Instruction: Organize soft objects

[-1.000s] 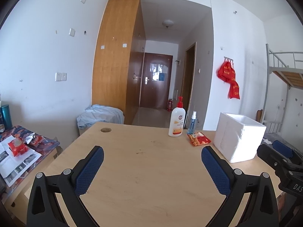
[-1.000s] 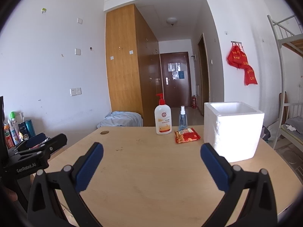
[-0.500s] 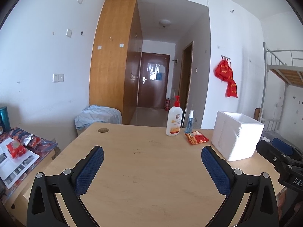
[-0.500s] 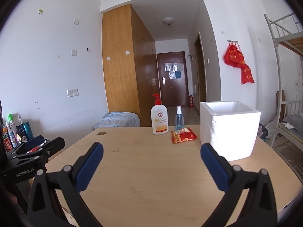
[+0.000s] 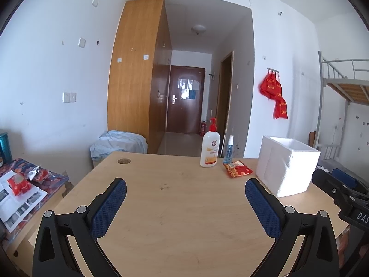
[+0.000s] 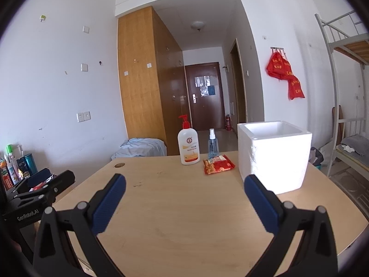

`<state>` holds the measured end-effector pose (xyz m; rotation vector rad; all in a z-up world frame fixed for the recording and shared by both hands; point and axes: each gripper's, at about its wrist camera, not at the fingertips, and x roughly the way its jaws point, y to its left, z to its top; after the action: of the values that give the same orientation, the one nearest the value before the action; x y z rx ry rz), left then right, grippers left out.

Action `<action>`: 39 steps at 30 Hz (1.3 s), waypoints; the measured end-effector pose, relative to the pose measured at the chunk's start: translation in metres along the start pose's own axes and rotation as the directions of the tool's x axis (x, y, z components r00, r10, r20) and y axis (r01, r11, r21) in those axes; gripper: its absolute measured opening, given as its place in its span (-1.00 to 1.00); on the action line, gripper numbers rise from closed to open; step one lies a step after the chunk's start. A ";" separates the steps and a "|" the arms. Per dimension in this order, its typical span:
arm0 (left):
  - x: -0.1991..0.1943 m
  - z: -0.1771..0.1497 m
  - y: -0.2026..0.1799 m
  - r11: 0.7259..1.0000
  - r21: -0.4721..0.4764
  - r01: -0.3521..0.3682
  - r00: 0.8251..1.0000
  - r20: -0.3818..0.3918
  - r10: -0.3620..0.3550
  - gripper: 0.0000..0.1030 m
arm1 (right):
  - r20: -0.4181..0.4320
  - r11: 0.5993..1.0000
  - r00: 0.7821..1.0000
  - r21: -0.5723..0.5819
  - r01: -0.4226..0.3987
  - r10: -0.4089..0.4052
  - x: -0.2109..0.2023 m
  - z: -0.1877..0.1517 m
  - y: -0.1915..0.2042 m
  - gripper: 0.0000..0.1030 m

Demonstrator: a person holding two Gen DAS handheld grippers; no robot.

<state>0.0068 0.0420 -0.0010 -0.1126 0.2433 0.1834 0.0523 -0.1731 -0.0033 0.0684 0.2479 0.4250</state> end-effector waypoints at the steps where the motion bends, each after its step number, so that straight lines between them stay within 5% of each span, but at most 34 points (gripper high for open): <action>1: 0.000 0.000 -0.001 1.000 0.002 0.002 1.000 0.000 -0.002 0.99 | -0.001 1.000 1.000 0.000 0.001 -0.001 0.000 0.000 0.000 1.00; 11: 0.000 0.001 -0.004 1.000 0.010 0.009 1.000 0.003 -0.009 0.99 | 0.000 1.000 1.000 -0.001 0.007 -0.007 0.000 -0.002 0.000 1.00; 21: 0.004 0.002 -0.011 0.996 0.029 0.084 0.996 -0.003 -0.084 0.99 | 0.003 0.994 0.994 0.011 0.112 -0.112 -0.008 -0.004 -0.005 1.00; 39: 0.006 0.001 -0.013 0.996 0.039 0.081 0.997 -0.008 -0.081 0.99 | -0.008 0.994 0.994 0.000 0.106 -0.106 -0.005 -0.003 -0.007 1.00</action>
<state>0.0152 0.0308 -0.0002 -0.0836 0.2478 0.0975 0.0499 -0.1812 -0.0054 0.0536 0.2580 0.3198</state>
